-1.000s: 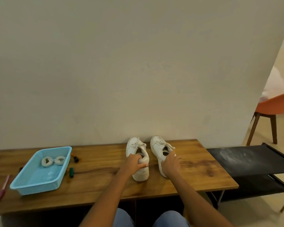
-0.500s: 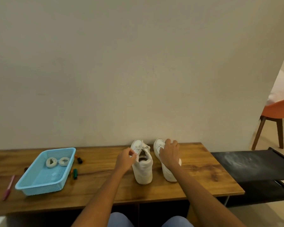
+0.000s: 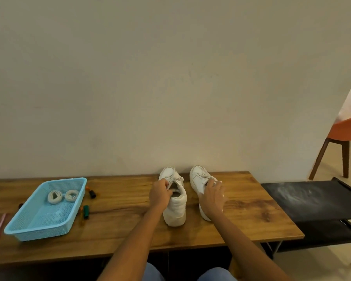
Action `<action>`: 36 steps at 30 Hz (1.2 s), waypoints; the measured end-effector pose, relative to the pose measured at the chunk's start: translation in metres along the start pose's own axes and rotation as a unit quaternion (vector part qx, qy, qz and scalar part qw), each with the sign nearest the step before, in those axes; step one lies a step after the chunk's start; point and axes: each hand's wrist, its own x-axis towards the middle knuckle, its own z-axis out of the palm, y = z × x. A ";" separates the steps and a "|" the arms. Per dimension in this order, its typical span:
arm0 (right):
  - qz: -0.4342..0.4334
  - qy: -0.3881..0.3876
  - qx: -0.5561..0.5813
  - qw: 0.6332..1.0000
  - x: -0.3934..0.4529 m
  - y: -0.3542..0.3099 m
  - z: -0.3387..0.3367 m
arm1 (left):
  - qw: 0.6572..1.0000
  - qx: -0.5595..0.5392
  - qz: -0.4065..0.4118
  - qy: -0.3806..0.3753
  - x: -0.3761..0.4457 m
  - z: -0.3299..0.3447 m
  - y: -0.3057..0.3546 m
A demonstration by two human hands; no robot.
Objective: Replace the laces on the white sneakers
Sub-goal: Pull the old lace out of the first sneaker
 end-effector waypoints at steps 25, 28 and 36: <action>-0.296 -0.152 0.139 0.933 0.080 -0.054 -0.005 | 0.999 0.026 -0.017 0.038 0.017 0.004 -0.008; -0.266 -0.088 0.123 0.952 0.091 -0.054 -0.012 | 0.999 0.030 -0.012 0.038 0.017 0.004 -0.007; 0.048 0.054 0.438 0.896 0.123 -0.055 -0.042 | 0.998 0.033 -0.002 0.046 0.016 0.007 -0.010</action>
